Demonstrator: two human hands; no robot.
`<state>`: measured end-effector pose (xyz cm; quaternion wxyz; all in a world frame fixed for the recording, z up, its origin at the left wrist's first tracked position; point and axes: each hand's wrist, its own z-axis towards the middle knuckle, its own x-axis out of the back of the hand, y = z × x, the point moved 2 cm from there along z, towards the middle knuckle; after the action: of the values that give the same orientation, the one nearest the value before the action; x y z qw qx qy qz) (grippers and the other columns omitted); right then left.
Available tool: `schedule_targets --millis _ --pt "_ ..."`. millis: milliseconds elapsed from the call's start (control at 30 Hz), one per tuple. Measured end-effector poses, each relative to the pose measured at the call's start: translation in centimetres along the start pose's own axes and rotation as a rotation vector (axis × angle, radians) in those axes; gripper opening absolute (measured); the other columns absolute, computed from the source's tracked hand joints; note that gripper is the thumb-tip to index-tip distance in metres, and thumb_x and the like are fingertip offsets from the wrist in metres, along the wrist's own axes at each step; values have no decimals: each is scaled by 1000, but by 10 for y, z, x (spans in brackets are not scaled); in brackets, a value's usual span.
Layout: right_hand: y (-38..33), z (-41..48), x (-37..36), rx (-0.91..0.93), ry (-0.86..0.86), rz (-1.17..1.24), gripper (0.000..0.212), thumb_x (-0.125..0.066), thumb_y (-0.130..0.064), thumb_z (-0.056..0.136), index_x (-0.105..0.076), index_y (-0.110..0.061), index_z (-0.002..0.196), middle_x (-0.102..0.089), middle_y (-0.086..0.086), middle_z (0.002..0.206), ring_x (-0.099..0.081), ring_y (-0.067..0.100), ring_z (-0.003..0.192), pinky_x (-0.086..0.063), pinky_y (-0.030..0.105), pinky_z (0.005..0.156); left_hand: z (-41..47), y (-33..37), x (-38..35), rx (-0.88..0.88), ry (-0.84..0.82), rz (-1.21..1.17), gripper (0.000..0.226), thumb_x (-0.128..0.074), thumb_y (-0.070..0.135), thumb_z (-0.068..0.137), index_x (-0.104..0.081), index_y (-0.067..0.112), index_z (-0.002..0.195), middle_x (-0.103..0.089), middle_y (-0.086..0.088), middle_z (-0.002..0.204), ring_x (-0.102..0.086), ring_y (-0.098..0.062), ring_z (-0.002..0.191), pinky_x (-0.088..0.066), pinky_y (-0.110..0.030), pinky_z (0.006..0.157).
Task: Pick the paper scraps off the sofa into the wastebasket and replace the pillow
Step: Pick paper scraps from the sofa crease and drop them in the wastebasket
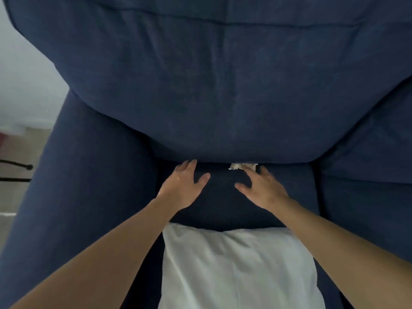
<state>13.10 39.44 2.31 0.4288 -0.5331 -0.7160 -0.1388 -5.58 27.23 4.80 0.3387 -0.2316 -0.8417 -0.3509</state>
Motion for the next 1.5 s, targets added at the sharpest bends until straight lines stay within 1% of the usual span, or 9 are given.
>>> schedule_targets --millis 200,467,500,567,633,733,1000,1233,1500 --pt "-10 60 -37 80 -6 -161 67 -46 -59 98 -17 -43 156 -19 16 163 -23 39 147 -39 54 107 37 -31 -33 74 -60 38 74 -39 59 97 -19 21 157 -19 -4 163 -18 -22 148 -23 -43 118" --pt "-12 94 -61 35 177 -273 61 -38 -53 103 -50 -10 143 -51 22 146 -43 41 138 -34 49 116 67 -49 -59 -11 8 166 74 -39 56 97 -16 20 157 -15 -9 163 -12 -29 149 -18 -49 118" --pt "-11 93 -58 60 218 -237 54 -43 -48 103 -57 -7 135 -58 21 138 -50 38 132 -40 46 112 69 -50 -60 -11 11 164 75 -39 56 97 -15 19 157 -14 -9 163 -11 -29 149 -18 -49 118" --pt "-5 89 -50 125 279 -218 32 -53 -30 104 -68 -5 116 -69 17 117 -65 33 109 -51 39 88 68 -51 -62 -6 14 154 75 -39 56 97 -16 19 158 -13 -8 164 -10 -28 149 -17 -50 119" --pt "4 83 -40 171 287 -326 11 -60 -9 98 -70 -7 101 -72 12 99 -70 28 86 -47 33 64 65 -50 -60 -3 7 153 74 -39 56 98 -16 18 157 -12 -7 164 -8 -27 150 -16 -49 119" --pt "15 74 -25 204 257 -365 14 -64 2 91 -67 -12 93 -69 4 86 -68 22 72 -54 32 61 58 -50 -53 10 -36 139 72 -40 54 99 -20 17 157 -13 -8 164 -7 -26 150 -15 -47 120" --pt "9 38 9 252 339 -223 27 -64 4 91 -71 -12 112 -72 8 101 -71 27 84 -57 36 70 24 -49 -21 38 -89 110 67 -41 54 99 -30 18 154 -17 -10 163 -9 -26 150 -18 -46 119" --pt "-35 -9 30 262 393 -11 33 -57 0 96 -67 -14 124 -72 10 102 -68 31 88 -57 41 73 -38 -61 27 18 15 -23 60 -47 46 100 -38 17 151 -21 -7 162 -20 -23 148 -24 -40 117" --pt "-168 -73 39 453 457 -56 21 -61 -1 94 -75 -14 102 -67 5 89 -66 28 75 -58 45 65 -136 -133 104 -2 217 -63 49 -46 39 102 -45 22 147 -26 1 161 -32 -20 143 -28 -34 113"
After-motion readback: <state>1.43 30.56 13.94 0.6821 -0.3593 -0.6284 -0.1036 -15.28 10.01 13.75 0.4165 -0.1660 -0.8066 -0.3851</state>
